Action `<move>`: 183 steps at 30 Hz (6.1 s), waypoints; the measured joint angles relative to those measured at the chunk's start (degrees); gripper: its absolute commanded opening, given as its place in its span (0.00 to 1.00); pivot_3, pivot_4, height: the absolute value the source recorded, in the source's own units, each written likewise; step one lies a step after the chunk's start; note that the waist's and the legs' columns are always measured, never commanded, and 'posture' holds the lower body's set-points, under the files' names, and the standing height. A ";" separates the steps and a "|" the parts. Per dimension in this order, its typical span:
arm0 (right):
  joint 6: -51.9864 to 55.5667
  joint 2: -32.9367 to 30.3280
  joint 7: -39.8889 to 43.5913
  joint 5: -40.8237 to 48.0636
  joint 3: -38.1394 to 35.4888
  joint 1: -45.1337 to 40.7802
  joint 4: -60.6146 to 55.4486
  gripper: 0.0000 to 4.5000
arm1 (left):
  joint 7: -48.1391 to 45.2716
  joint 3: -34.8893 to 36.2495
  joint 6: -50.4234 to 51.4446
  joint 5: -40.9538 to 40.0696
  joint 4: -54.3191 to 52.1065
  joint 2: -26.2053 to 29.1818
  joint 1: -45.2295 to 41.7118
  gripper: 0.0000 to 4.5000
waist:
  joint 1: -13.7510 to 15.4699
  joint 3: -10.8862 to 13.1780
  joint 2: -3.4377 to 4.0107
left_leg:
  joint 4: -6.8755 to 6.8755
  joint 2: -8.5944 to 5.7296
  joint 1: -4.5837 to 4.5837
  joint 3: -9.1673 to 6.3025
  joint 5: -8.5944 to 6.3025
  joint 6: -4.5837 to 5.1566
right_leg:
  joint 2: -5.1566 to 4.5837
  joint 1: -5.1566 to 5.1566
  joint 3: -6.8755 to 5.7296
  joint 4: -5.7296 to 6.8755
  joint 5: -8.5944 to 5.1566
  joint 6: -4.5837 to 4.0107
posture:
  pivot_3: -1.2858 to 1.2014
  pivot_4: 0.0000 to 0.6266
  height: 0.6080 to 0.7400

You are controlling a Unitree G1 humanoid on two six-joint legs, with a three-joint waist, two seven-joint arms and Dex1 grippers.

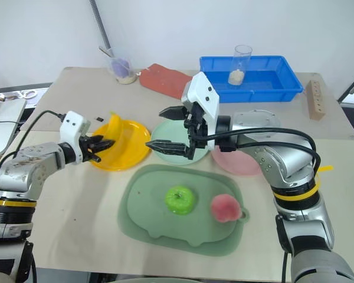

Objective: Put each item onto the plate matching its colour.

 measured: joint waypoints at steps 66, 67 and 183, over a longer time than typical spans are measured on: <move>4.43 -16.44 -5.23 9.72 -11.25 14.57 -10.78 1.00 | -28.37 -10.07 -28.59 5.22 6.23 -10.63 -8.93 0.52 | -0.02 -0.05 0.14 | 0.20 -0.02 -0.08 -0.02 0.04 0.14 | 0.02 0.11 0.05 -0.11 0.05 0.11 | 0.52 0.24 1.00; 4.43 -16.35 -5.67 8.84 -10.70 14.04 -10.06 1.00 | -26.51 -10.10 -28.68 6.22 9.57 -12.30 -10.28 0.52 | 0.07 -0.10 0.20 | 0.22 -0.03 -0.09 -0.02 0.03 0.15 | 0.02 0.14 0.03 -0.10 0.06 0.11 | 0.52 0.24 1.00; -27.24 -5.16 -25.59 -25.04 -37.48 29.97 31.86 0.99 | 9.10 23.62 -29.97 5.25 30.89 1.74 3.82 1.00 | 0.16 -0.26 0.42 | 0.28 -0.12 0.24 -0.03 0.05 0.35 | -0.14 0.59 -0.05 -0.09 0.10 0.20 | 0.52 0.24 1.00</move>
